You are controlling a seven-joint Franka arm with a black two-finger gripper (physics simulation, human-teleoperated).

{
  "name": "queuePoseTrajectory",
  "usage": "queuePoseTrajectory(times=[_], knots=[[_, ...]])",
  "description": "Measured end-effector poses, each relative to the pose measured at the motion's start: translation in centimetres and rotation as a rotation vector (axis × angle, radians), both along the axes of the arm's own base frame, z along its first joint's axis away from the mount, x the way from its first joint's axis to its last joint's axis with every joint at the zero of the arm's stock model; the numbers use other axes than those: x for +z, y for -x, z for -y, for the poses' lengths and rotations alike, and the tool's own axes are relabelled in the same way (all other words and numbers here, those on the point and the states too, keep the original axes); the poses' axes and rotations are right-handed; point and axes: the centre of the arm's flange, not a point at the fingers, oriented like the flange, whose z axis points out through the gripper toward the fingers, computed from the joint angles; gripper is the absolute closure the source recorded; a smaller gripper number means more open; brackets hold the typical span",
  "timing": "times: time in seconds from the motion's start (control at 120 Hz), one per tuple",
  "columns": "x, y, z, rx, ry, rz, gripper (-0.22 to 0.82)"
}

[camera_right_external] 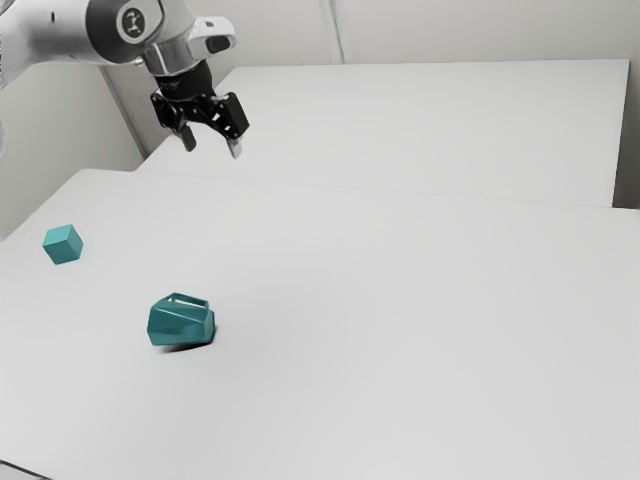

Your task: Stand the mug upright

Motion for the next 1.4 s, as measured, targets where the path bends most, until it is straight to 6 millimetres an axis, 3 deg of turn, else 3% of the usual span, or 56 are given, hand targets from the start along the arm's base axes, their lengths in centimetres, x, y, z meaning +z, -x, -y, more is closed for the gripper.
queuePoseTrajectory(times=[0.225,0.408,0.45,0.567,0.683,0.892,1.4], knots=[[0.3,0.8,3.1,-0.056,0.003,0.003,0.00],[-2.7,3.4,4.0,-0.067,0.075,-0.078,0.00],[-3.2,4.0,2.7,-0.039,0.102,-0.091,0.00],[-4.6,6.0,-3.5,0.097,0.170,-0.119,0.00],[-7.4,8.4,-5.8,0.159,0.258,-0.155,0.00],[-12.7,11.0,-11.3,0.237,0.442,-0.151,0.00],[-26.4,13.5,-23.4,0.260,0.737,-0.082,0.00]])
